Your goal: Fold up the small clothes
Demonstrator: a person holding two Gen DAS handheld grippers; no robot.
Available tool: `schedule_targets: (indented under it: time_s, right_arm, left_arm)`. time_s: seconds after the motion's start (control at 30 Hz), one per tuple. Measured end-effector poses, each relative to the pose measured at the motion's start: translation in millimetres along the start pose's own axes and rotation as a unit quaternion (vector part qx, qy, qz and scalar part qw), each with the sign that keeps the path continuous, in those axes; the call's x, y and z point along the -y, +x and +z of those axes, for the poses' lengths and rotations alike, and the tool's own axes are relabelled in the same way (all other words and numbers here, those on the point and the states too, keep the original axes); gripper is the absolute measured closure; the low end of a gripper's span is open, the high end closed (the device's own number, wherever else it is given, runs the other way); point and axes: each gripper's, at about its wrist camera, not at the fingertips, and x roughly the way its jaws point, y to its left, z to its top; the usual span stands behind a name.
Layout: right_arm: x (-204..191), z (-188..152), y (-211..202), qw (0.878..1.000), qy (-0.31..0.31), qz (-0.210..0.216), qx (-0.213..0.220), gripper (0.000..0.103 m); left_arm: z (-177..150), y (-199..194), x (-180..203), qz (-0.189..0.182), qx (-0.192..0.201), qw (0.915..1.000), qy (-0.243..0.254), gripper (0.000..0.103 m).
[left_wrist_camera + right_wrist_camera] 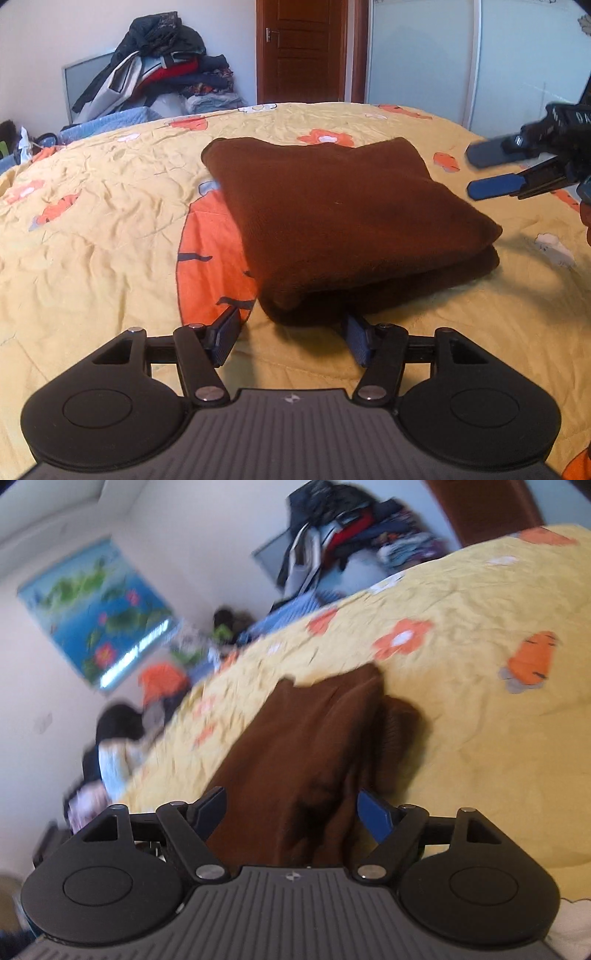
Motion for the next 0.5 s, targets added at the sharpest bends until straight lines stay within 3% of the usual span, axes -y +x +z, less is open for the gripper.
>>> schedule_targets:
  time_s: [0.13,0.23,0.37,0.5]
  right_arm:
    - [-21.0,-5.8,35.4,0.995,-0.060,-0.047,-0.057,0.032]
    - [-22.3,-8.7,41.4,0.995,-0.071,-0.051,-0.056,0.036]
    - [-15.0,-6.3,36.0,0.995,-0.057,-0.053,-0.057,0.053]
    - [-10.6,-9.1,33.1,0.995,-0.053,-0.052,-0.060,0.055]
  left_arm:
    - [2.6,-0.1,-7.2,-0.001,-0.005,0.9989,-0.047,0.043]
    - [4.5,-1.7,-12.3,0.003,-0.004,0.9977,-0.067,0.046]
    - [3.8,-1.1,-11.6,-0.001,-0.011,0.9967,-0.081,0.051]
    - [6.7,-10.6,-9.6,-0.021,-0.006,0.9956,-0.091,0.051]
